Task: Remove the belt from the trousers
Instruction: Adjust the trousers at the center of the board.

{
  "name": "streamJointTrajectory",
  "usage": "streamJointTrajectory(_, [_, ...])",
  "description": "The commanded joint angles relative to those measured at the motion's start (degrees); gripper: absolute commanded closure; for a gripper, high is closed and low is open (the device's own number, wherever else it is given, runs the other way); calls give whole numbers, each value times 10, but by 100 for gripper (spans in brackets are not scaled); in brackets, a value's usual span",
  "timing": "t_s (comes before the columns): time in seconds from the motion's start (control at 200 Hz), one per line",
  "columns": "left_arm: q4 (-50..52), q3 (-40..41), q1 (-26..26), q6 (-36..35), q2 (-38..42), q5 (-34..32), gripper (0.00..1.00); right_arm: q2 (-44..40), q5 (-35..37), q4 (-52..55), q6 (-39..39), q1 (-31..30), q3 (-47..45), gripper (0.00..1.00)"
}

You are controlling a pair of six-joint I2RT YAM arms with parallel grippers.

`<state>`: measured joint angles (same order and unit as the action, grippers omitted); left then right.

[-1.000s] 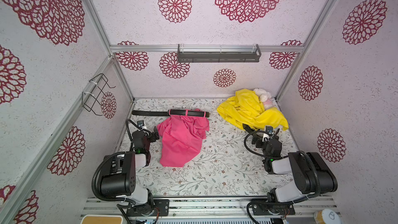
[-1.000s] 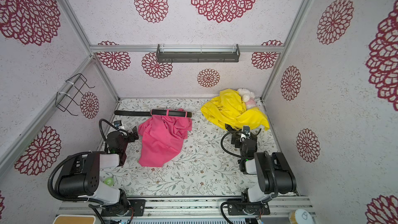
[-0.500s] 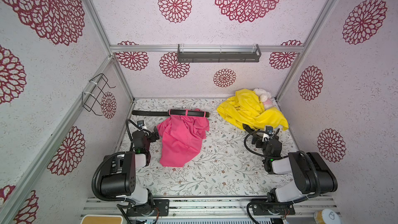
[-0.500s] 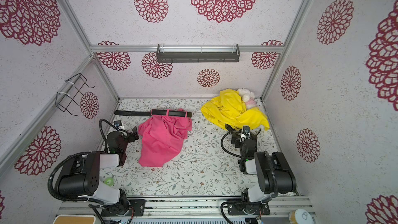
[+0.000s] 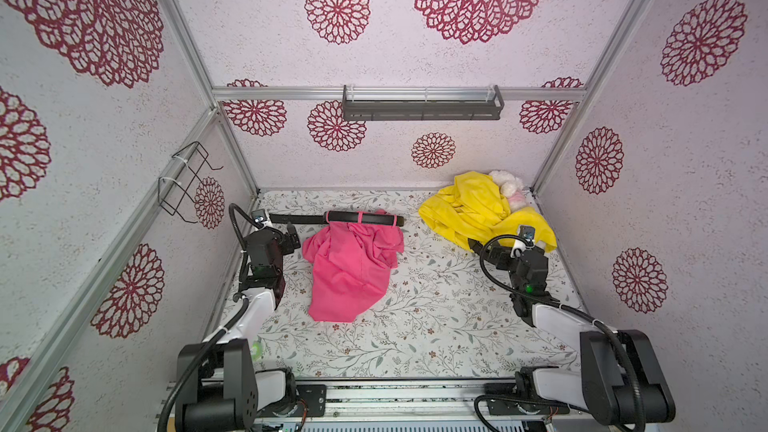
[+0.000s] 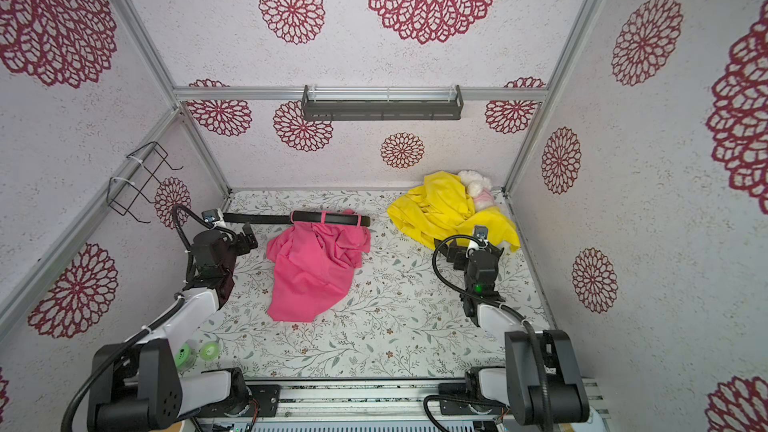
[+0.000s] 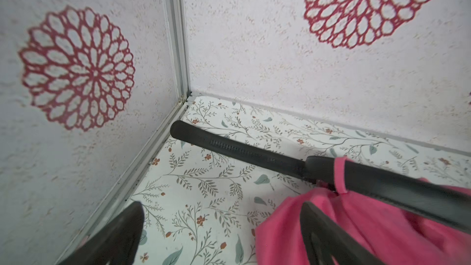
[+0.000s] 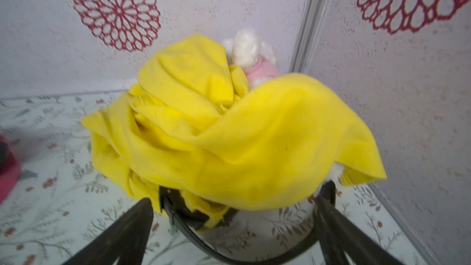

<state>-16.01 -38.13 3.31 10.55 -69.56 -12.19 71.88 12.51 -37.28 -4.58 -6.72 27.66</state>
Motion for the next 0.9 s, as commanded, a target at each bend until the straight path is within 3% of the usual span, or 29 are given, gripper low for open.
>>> streamJointTrajectory(0.0, [146,-36,-50,44,44,-35,3,16,14,153,-27,-47,76,1])
streamJointTrajectory(0.175, [285,-113,-192,109,0,-52,3,137,-31,285,-38,-103,265,1])
streamJointTrajectory(0.285, [292,-115,-236,173,-53,-24,3,235,-63,358,-29,-140,411,1])
streamJointTrajectory(0.46, [308,-129,-250,213,-115,-12,1,416,-90,479,-22,-179,674,1])
streamJointTrajectory(0.791, [386,-172,-246,199,-200,-6,3,733,-149,677,-26,-225,1131,1])
streamJointTrajectory(0.891, [403,-184,-218,198,-220,-12,3,774,-163,745,-20,-236,1176,1])
